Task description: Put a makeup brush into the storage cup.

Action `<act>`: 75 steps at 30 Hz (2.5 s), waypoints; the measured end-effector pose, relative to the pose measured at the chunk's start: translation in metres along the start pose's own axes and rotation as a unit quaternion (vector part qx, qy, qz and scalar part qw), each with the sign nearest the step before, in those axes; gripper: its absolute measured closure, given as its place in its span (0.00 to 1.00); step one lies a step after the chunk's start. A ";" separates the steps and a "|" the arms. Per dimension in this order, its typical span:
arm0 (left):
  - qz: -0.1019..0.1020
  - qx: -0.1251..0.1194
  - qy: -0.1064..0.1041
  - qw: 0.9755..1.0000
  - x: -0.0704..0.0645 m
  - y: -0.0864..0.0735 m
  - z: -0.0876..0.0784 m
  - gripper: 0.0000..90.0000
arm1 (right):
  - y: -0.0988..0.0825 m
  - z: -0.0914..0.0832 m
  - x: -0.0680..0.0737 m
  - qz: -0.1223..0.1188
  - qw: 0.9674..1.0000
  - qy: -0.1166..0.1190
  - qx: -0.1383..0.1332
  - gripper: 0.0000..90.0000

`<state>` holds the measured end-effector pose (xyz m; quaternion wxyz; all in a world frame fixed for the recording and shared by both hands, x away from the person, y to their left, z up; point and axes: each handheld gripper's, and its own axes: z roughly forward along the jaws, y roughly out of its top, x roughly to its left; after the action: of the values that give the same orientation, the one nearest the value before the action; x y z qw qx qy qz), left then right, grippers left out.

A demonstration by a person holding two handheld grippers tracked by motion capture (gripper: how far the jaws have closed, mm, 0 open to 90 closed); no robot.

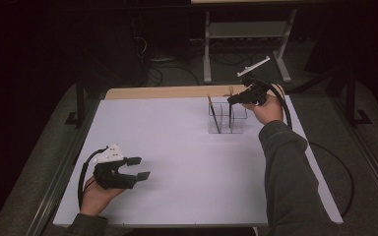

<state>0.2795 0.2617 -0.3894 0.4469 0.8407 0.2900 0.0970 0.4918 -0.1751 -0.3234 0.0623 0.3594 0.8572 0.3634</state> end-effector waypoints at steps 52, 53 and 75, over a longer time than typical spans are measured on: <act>-0.012 -0.007 0.002 1.000 0.003 -0.002 -0.003 0.39 | -0.021 0.003 0.005 0.028 0.999 0.010 -0.025 0.70; -0.011 -0.007 0.003 1.000 0.003 -0.002 -0.003 0.38 | -0.022 0.003 0.006 0.028 0.999 0.010 -0.025 0.70; -0.012 -0.007 0.008 1.000 0.005 -0.003 -0.004 0.38 | -0.038 -0.002 0.014 0.026 0.999 0.012 -0.039 0.62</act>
<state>0.2809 0.2690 -0.3896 0.4512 0.8333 0.3031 0.1004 0.4591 -0.1852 -0.3448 0.0566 0.3746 0.8335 0.4021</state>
